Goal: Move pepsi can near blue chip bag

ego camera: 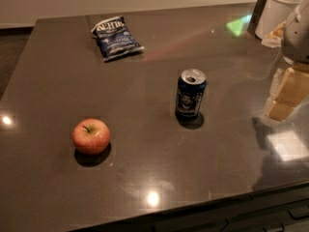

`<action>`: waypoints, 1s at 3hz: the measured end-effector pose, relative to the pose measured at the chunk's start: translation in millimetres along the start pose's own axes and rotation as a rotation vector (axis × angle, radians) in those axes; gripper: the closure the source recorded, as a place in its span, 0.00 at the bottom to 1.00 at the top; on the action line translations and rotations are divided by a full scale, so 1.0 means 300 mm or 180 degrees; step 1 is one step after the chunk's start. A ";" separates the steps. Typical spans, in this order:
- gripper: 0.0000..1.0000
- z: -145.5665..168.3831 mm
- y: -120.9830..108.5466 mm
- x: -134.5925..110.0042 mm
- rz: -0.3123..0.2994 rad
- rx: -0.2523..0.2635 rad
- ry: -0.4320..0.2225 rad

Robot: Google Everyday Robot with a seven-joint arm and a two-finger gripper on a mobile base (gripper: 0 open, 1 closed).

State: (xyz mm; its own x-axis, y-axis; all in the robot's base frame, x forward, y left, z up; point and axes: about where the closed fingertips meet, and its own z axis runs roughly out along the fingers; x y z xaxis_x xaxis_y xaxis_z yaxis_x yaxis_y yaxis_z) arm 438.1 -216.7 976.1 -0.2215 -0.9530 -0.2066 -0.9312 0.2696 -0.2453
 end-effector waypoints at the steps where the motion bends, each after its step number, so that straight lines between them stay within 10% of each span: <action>1: 0.00 0.000 0.000 0.000 0.0000 0.0000 0.0000; 3: 0.00 0.028 -0.016 -0.094 0.0049 0.0095 -0.0278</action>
Offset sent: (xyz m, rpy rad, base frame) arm 0.0102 0.0191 -0.0017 0.0528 -0.0312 0.0127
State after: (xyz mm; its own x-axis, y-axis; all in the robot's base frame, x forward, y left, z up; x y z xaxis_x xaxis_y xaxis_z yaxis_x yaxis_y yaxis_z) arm 451.3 -190.1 975.3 -0.2084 -0.9334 -0.2920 -0.9186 0.2893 -0.2693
